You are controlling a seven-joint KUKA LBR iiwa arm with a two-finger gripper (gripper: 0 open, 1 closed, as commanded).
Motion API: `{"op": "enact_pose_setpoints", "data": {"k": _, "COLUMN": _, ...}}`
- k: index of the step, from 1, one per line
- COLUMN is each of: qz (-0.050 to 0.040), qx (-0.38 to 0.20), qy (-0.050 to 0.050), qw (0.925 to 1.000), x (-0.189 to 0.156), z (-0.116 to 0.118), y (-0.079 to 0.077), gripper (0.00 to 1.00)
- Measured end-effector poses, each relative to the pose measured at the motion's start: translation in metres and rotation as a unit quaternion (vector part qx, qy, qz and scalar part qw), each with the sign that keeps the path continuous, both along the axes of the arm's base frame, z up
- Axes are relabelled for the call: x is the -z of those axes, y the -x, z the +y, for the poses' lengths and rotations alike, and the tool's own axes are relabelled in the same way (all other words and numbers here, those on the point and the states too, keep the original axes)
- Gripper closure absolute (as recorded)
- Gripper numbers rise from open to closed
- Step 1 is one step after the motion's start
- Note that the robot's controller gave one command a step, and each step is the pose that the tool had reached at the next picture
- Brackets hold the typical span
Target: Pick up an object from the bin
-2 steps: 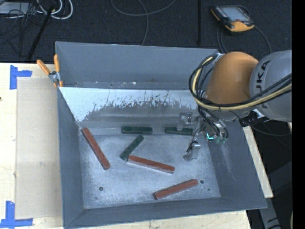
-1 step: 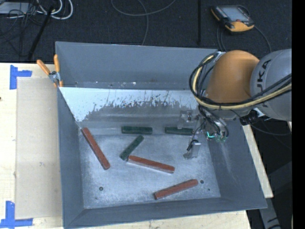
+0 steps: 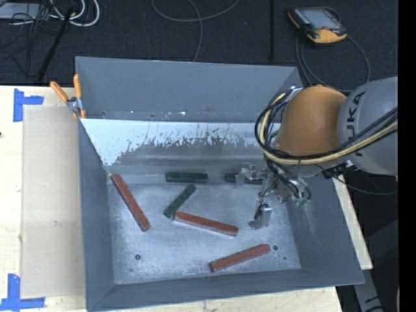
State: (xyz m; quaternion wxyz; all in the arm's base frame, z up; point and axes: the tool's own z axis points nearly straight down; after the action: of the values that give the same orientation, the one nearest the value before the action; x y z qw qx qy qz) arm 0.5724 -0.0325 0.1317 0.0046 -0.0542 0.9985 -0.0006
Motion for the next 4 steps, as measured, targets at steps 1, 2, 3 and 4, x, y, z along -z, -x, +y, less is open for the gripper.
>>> {"op": "enact_pose_setpoints", "data": {"k": 1, "qz": 0.0028, "qx": 0.043, "qy": 0.001, "qw": 0.9991, "x": 0.058, "z": 0.033, "y": 0.036, "gripper": 1.0}}
{"op": "enact_pose_setpoints", "data": {"k": 2, "qz": 0.0035, "qx": 0.042, "qy": -0.001, "qw": 0.9991, "x": 0.061, "z": 0.035, "y": 0.037, "gripper": 0.0}}
{"op": "enact_pose_setpoints", "data": {"k": 3, "qz": 0.0036, "qx": 0.042, "qy": -0.001, "qw": 0.9991, "x": 0.061, "z": 0.035, "y": 0.037, "gripper": 0.0}}
{"op": "enact_pose_setpoints", "data": {"k": 4, "qz": 0.0063, "qx": 0.082, "qy": -0.001, "qw": 0.9966, "x": 0.053, "z": 0.046, "y": 0.08, "gripper": 1.0}}
